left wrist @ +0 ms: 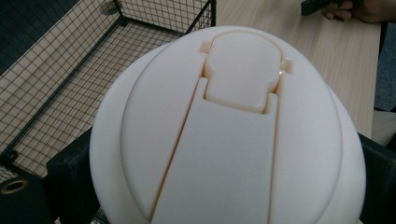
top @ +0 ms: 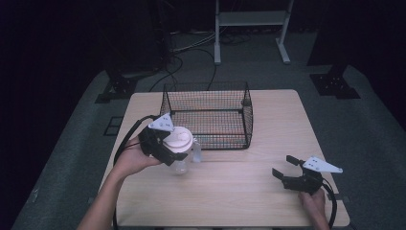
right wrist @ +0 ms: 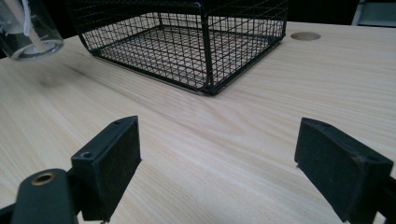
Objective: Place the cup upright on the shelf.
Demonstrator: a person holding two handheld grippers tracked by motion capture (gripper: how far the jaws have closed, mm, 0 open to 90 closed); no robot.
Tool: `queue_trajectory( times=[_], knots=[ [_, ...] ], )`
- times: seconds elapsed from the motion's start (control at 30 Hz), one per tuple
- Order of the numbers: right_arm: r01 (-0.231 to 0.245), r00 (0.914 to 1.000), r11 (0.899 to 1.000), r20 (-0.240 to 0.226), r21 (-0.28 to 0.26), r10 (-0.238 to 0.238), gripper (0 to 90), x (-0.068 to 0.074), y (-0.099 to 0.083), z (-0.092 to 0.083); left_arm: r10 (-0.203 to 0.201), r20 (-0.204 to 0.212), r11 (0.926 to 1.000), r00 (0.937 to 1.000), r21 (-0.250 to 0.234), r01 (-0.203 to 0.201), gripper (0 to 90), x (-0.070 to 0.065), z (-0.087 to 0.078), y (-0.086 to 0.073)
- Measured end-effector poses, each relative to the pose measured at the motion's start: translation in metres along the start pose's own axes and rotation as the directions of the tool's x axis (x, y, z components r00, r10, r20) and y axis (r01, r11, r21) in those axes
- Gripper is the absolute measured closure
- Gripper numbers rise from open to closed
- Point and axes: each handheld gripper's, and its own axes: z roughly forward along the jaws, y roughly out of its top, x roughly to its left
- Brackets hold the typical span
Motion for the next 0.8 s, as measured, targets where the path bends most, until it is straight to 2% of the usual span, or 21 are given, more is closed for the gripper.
queue_trajectory(
  times=[0.03,0.07,0.1,0.13,0.37,0.63,0.67,0.8],
  knots=[
    [0.000,1.0000,1.000,0.000,0.000,0.000,13.4,0.000,0.000,0.000,0.000,0.000,1.0000,1.0000,0.000,0.000,5.0,0.000,0.000,0.000],
    [0.001,1.0000,1.000,0.000,0.000,-0.001,13.4,0.000,0.000,0.000,0.008,-0.001,1.0000,1.0000,0.001,-0.008,5.0,0.000,0.001,0.009],
    [0.000,1.0000,1.000,0.000,0.000,0.000,13.5,0.000,0.000,0.000,0.008,-0.001,1.0000,1.0000,0.001,-0.008,5.0,0.000,0.001,0.009],
    [0.003,1.0000,1.000,-0.001,0.003,-0.003,13.4,0.000,0.000,0.000,0.015,0.008,0.9999,0.9999,0.003,-0.015,5.0,0.000,0.002,0.016],
    [-0.003,1.0000,1.000,0.000,-0.001,0.003,13.4,0.000,0.000,0.000,0.034,0.023,0.9991,0.9992,0.026,-0.035,5.0,0.000,0.001,0.042],
    [-0.001,1.0000,1.000,0.000,-0.004,0.001,13.4,0.000,0.000,0.000,0.049,0.013,0.9982,0.9987,0.032,-0.050,5.0,0.004,0.000,0.067],
    [-0.001,1.0000,1.000,-0.001,-0.004,0.001,13.4,-0.001,0.000,0.000,0.054,0.012,0.9978,0.9985,0.037,-0.054,5.0,0.005,0.000,0.075],
    [-0.002,1.0000,1.000,-0.001,-0.007,0.002,13.4,-0.001,0.000,0.000,0.060,0.005,0.9974,0.9982,0.041,-0.060,5.0,0.009,0.001,0.088]
  ],
)
